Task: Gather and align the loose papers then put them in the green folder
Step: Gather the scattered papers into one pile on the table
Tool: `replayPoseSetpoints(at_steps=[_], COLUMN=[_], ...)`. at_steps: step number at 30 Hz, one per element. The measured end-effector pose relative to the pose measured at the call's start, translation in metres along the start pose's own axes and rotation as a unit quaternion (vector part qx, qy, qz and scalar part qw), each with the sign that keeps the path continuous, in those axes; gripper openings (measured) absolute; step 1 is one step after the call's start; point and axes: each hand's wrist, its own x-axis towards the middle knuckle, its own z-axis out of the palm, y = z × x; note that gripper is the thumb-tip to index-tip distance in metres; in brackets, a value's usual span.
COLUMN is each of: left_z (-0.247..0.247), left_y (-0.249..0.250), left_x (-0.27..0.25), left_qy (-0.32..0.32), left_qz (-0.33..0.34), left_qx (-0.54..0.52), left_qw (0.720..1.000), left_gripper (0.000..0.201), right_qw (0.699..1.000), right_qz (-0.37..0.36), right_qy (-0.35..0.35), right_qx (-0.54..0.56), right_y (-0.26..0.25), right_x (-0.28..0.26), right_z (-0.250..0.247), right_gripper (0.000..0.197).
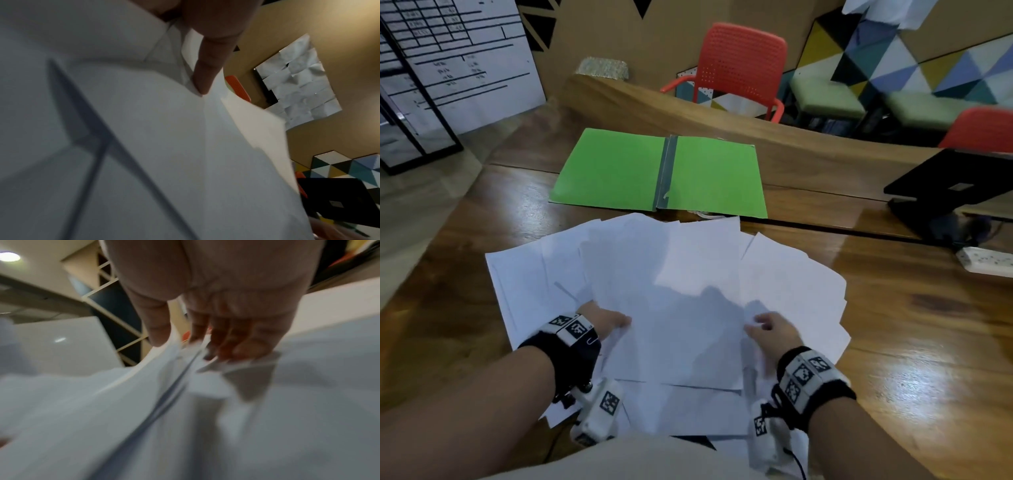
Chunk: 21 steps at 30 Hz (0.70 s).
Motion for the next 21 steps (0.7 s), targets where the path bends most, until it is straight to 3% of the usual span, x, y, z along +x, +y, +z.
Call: replayPoseSetpoints(at_steps=[2, 5, 9, 11, 14, 17, 21], left_z=[-0.006, -0.010, -0.003, 0.003, 0.009, 0.011, 0.011], left_y=[-0.003, -0.003, 0.001, 0.003, 0.004, 0.005, 0.010], left_x=[0.007, 0.010, 0.004, 0.000, -0.001, -0.002, -0.005], left_qy=[0.028, 0.029, 0.025, 0.021, 0.009, 0.018, 0.016], left_qz=[0.018, 0.031, 0.048, 0.067, 0.079, 0.072, 0.072], left_qx=[0.008, 0.008, -0.015, -0.028, -0.026, -0.024, -0.010], left_qw=[0.999, 0.999, 0.998, 0.997, 0.997, 0.997, 0.997], left_gripper=[0.060, 0.046, 0.031, 0.039, 0.046, 0.049, 0.049], right_qw=[0.989, 0.970, 0.958, 0.957, 0.977, 0.982, 0.985], right_qz=[0.095, 0.183, 0.155, 0.125, 0.096, 0.127, 0.095], right_qy=[0.114, 0.151, 0.156, 0.163, 0.139, 0.130, 0.125], right_qx=[0.002, 0.055, 0.186, 0.204, 0.129, 0.051, 0.076], right_y=[0.020, 0.042, 0.046, 0.046, 0.045, 0.047, 0.041], right_x=[0.009, 0.010, 0.010, 0.011, 0.010, 0.011, 0.011], right_z=[-0.023, -0.037, -0.030, -0.026, -0.029, -0.033, -0.032], right_gripper=[0.054, 0.075, 0.069, 0.058, 0.028, 0.026, 0.017])
